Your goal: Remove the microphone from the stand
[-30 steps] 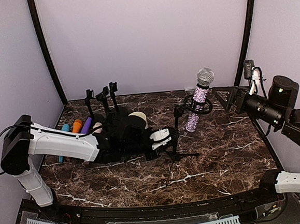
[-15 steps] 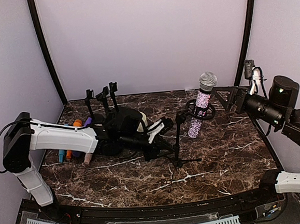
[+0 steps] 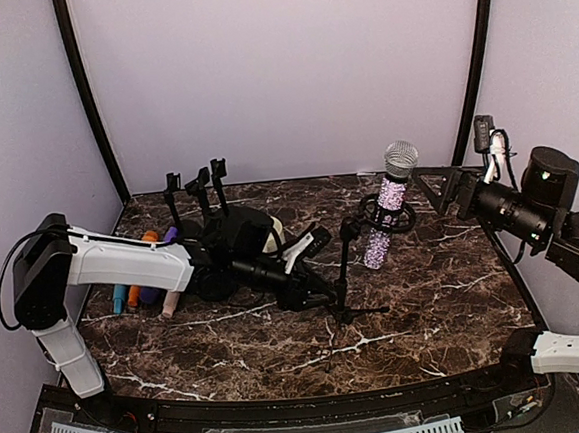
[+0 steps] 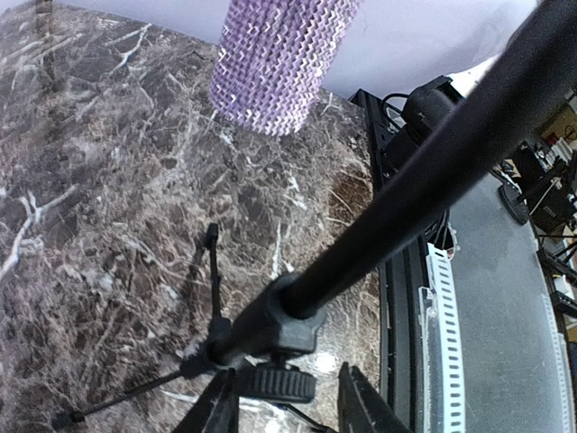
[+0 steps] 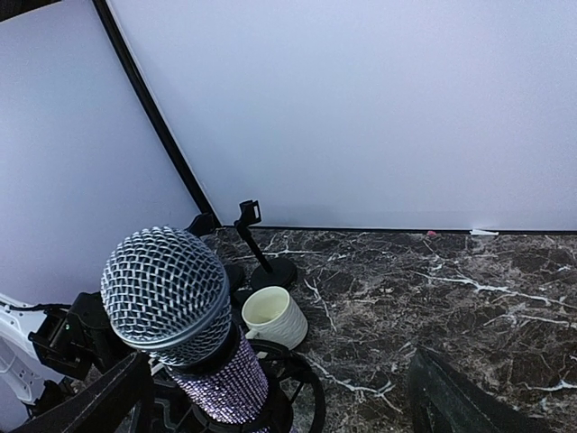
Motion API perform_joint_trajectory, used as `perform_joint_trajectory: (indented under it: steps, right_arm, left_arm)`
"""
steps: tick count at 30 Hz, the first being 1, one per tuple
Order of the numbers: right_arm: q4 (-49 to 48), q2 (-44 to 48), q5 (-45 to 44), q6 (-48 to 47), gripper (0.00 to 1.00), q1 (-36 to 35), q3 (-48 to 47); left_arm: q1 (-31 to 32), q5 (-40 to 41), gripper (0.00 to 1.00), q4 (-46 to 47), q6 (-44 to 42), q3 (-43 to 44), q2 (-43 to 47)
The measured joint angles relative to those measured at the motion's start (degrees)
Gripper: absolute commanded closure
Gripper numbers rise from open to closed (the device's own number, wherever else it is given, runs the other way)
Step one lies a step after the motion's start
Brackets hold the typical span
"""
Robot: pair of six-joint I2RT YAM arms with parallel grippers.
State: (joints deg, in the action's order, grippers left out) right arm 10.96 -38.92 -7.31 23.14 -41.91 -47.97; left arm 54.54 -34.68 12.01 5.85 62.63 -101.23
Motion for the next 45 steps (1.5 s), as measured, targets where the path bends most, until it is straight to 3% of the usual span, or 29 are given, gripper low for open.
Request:
perform_joint_trajectory:
  steps: [5,12,15,21,27,36,45]
  right_arm:
    - [0.0,0.3,0.0,0.1,0.01,0.0,0.2]
    - [0.0,0.6,0.0,0.1,0.01,0.0,0.4]
    - [0.0,1.0,0.0,0.1,0.01,0.0,0.7]
    - [0.0,1.3,0.0,0.1,0.01,0.0,1.0]
    - [0.0,1.3,0.0,0.1,0.01,0.0,1.0]
    - [0.0,1.3,-0.1,0.1,0.01,0.0,1.0]
    - [0.0,1.3,-0.1,0.1,0.01,0.0,1.0]
  left_arm:
    - [0.9,1.1,0.42,-1.5,-0.8,-1.6,1.6]
    - [1.3,5.6,0.39,0.8,-4.8,-4.3,8.9]
    - [3.0,11.4,0.39,2.3,-10.3,-6.5,12.3]
    - [8.9,22.5,0.42,3.5,-22.9,-8.0,13.7]
    - [9.9,28.4,0.57,3.9,-31.4,-7.8,12.6]
    - [10.4,30.1,0.58,3.9,-35.5,-6.3,7.3]
    - [10.7,30.8,0.66,4.1,-36.7,-5.3,6.5]
